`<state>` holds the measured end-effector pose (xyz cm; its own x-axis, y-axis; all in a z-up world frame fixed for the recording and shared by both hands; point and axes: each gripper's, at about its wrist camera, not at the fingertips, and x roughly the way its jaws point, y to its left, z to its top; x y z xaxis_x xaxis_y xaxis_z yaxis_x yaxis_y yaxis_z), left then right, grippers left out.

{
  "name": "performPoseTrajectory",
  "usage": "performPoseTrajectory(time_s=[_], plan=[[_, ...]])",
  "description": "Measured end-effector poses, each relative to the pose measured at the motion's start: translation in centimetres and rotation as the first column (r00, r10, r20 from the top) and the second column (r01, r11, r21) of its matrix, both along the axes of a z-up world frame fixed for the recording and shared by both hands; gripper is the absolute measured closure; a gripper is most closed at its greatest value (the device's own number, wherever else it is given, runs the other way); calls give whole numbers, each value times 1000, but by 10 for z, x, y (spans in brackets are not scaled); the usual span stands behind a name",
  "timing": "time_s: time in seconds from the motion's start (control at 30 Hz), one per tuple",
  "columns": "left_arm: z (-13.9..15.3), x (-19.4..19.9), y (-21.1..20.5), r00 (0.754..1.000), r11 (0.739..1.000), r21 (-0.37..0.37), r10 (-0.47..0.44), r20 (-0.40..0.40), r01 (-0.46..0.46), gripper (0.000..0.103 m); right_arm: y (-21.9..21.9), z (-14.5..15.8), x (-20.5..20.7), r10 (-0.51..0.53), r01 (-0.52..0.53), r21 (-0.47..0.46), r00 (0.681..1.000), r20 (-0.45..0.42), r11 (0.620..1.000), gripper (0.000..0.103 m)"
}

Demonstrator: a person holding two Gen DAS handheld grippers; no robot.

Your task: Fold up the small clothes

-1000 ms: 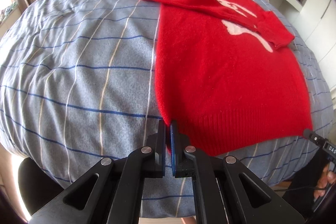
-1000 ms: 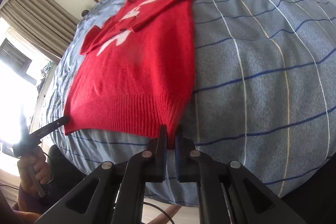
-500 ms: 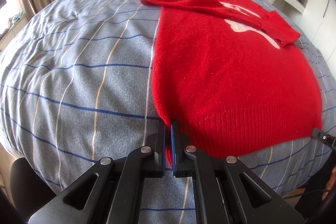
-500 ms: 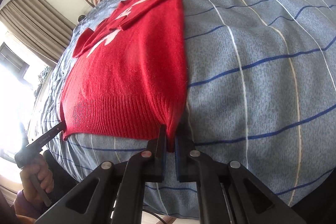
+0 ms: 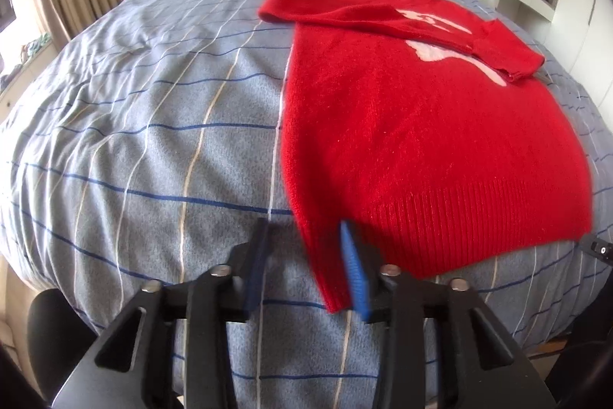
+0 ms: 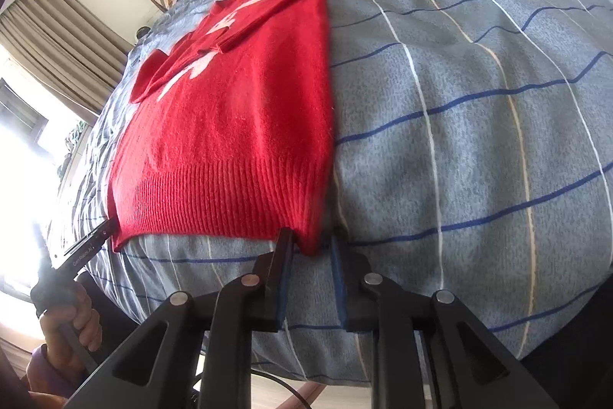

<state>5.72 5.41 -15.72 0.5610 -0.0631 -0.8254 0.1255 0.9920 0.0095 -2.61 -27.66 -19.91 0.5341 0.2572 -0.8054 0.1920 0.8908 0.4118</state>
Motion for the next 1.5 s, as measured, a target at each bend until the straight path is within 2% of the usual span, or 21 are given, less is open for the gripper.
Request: performPoseTrajectory(time_s=[0.03, 0.07, 0.23, 0.43, 0.6, 0.9, 1.03, 1.1, 1.17, 1.3, 1.4, 1.5], plan=[[2, -2, 2, 1000, 1000, -5, 11, -7, -11, 26, -1, 2, -4, -6, 6, -15, 1000, -7, 1000, 74], [5, -5, 6, 1000, 1000, -14, 24, -7, -24, 22, -2, 4, -8, -12, 12, -37, 1000, -12, 999, 71], [23, -16, 22, 998, 995, -76, 60, 8, -60, 20, -5, 25, -29, -62, 65, -189, 998, 22, 980, 63], [53, -12, 43, 983, 975, -164, 166, 81, -151, 7, -10, 54, -38, -133, 176, -275, 977, 166, 945, 57], [56, -6, 47, 974, 973, -138, 200, 103, -185, 7, -1, 60, -33, -122, 184, -296, 969, 215, 937, 56], [51, -10, 49, 972, 972, -114, 215, 91, -205, 6, 3, 47, -33, -114, 167, -289, 975, 190, 943, 56], [55, -8, 49, 970, 972, -99, 223, 94, -214, 6, 3, 56, -34, -87, 148, -281, 972, 217, 948, 56], [58, -8, 51, 968, 971, -93, 229, 99, -220, 6, -4, 70, -33, -70, 140, -281, 967, 245, 949, 56], [62, -10, 55, 965, 969, -99, 236, 117, -226, 6, -12, 88, -19, -22, 106, -329, 968, 251, 938, 55], [63, -10, 63, 956, 961, -119, 266, 128, -252, 6, -6, 123, 39, 158, -50, -451, 966, 205, 891, 55], [62, -8, 66, 954, 954, -138, 280, 102, -265, 6, 26, 134, 93, 358, -241, -480, 918, 168, 843, 53], [65, -10, 67, 952, 951, -146, 289, 102, -273, 6, 65, 119, 147, 505, -397, -470, 854, 127, 789, 52]])
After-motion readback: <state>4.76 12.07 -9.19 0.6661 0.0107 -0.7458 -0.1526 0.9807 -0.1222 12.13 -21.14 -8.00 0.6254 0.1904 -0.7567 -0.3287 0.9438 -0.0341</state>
